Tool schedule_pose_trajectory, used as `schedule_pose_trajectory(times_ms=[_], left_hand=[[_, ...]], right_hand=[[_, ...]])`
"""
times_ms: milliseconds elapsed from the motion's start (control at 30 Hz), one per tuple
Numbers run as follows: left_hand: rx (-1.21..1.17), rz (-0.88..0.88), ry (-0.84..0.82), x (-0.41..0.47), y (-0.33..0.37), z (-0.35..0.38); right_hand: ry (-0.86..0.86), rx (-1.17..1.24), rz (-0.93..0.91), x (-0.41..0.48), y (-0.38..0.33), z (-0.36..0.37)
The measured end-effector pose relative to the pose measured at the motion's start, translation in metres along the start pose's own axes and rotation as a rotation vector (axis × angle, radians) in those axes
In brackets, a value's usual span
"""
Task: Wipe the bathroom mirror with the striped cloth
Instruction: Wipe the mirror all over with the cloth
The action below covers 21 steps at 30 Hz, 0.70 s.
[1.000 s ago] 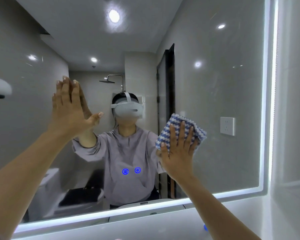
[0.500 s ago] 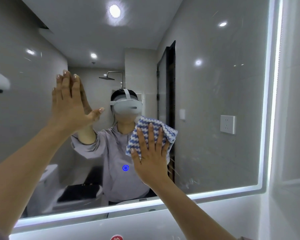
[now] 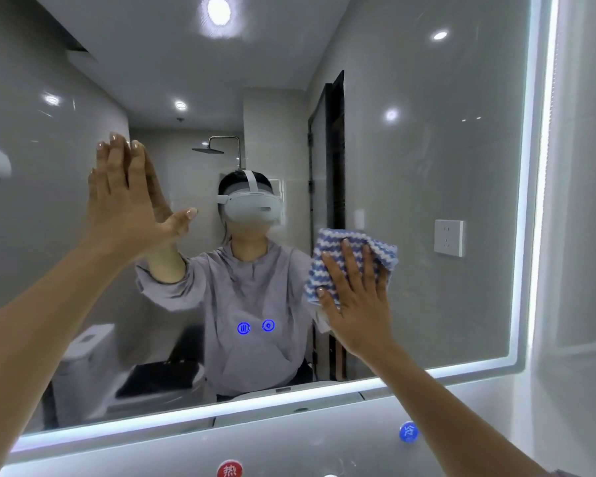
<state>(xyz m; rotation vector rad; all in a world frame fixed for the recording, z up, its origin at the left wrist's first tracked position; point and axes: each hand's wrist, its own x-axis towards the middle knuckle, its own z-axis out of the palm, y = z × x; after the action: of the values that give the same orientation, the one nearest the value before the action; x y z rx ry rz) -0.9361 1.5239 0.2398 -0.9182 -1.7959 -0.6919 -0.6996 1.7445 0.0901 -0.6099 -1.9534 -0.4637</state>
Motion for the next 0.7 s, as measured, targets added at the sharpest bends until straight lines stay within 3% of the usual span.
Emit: schedule_pose_trajectory(times_ms=[300, 500, 700], left_hand=[[0.015, 0.014, -0.003, 0.0, -0.002, 0.001], [0.02, 0.013, 0.008, 0.0, 0.0, 0.002], [0.012, 0.006, 0.028, 0.001, -0.003, 0.007]], right_hand=[[-0.113, -0.057, 0.271, -0.01, 0.073, -0.018], [-0.024, 0.004, 0.348, -0.005, 0.053, -0.013], [-0.059, 0.0, 0.334, -0.012, 0.029, -0.006]])
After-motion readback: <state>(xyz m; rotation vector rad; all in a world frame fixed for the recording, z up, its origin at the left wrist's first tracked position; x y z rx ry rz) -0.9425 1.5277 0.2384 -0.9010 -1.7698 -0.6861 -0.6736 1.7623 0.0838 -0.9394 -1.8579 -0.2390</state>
